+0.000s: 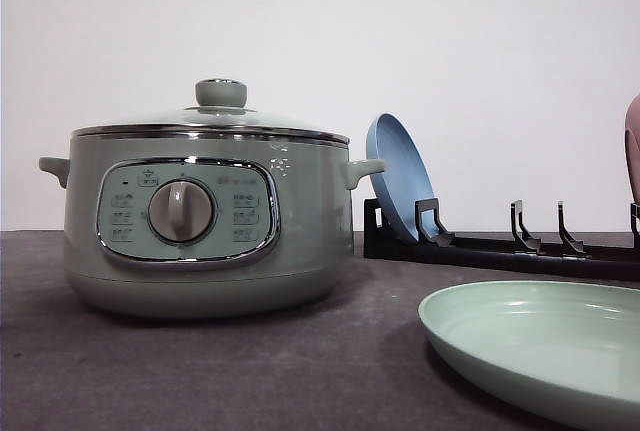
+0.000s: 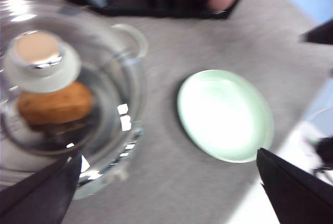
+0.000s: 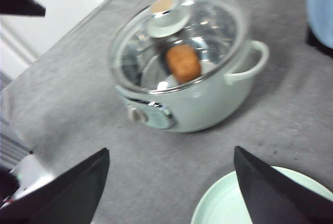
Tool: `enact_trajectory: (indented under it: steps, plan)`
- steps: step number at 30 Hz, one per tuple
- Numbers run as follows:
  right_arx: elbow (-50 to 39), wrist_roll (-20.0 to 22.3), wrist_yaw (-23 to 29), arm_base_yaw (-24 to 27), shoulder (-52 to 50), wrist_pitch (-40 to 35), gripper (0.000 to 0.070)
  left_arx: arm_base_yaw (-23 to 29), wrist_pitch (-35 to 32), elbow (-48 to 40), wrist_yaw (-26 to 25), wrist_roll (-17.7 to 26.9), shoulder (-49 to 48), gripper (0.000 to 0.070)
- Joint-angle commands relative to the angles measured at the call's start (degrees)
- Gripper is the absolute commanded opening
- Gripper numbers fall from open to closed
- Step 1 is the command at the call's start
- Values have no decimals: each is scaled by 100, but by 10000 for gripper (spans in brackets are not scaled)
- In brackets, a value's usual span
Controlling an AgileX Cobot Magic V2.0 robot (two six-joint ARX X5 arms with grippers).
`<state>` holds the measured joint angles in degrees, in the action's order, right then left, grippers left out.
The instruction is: Transfer potato from steamer to green plate
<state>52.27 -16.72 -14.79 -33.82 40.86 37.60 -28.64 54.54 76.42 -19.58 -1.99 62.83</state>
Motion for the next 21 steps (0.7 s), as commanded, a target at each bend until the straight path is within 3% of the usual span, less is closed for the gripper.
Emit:
enact_trajectory:
  steps: [1, 6, 11, 17, 21]
  plan:
    - [50, 83, -22, -6, 11, 7, 466, -31, -32, 252, 209, 142, 262, 700]
    - [55, 88, -22, -1, 11, 15, 466, -28, 101, 906, 705, 133, 1143, 700]
    - [55, 86, -24, -1, 11, 15, 466, -24, 688, 2157, 1205, 133, 2299, 700]
    - [55, 86, -24, -1, 11, 15, 466, -24, 1459, 3653, 1418, 238, 3624, 700]
    - [55, 90, -24, -1, 11, 18, 466, -24, 1623, 4316, 1635, 244, 4230, 700]
